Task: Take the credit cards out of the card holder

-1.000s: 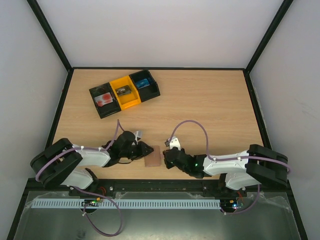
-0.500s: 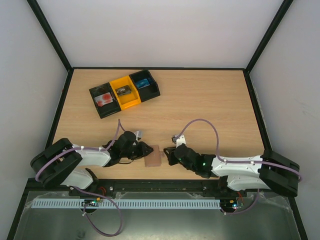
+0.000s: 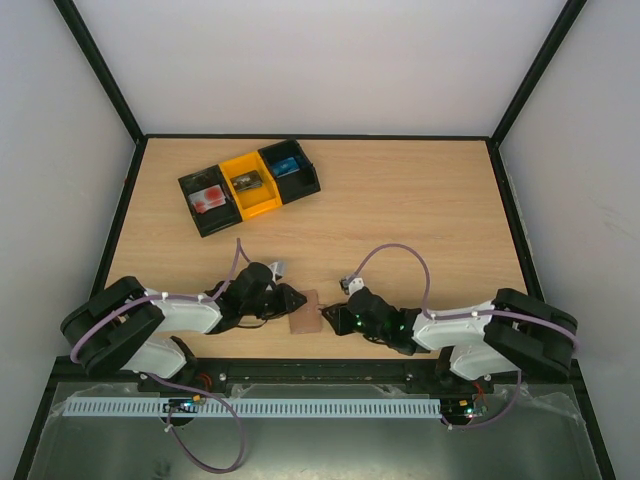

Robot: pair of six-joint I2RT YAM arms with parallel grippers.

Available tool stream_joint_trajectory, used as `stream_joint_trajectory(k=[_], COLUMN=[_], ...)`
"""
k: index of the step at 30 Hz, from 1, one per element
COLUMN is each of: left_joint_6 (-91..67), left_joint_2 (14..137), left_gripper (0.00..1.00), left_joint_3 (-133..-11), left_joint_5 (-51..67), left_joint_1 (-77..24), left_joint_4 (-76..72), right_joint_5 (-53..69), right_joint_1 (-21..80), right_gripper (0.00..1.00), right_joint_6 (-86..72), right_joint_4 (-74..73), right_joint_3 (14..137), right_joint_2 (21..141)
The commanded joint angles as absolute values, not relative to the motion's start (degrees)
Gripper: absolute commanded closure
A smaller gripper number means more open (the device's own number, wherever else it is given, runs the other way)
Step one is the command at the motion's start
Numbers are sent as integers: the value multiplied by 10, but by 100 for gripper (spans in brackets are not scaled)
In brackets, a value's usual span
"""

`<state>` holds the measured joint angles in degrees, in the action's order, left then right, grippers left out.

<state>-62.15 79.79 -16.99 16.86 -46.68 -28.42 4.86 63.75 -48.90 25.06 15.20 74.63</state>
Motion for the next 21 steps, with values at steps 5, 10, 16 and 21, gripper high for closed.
stream_joint_trajectory(k=[5,10,16,21], left_joint_6=[-614,-614,-615,-615], left_joint_2=[793,794,793,792], left_gripper=[79,79,79,79], left_joint_3=[-172,-172,-172,-172], left_joint_5=[152,153,154,153], left_joint_1=[-470,-470,-470,-470], left_joint_4=[-260,-262,-262,-262], right_joint_5=[73,81,92,92], right_joint_1=[630,628,628,629], right_gripper=[84,84,85,85], right_joint_6=[-492,-486,-484,-482], right_joint_4=[319,325,332,337], right_joint_3=[151,156,164,171], right_joint_2=[775,784,802,815])
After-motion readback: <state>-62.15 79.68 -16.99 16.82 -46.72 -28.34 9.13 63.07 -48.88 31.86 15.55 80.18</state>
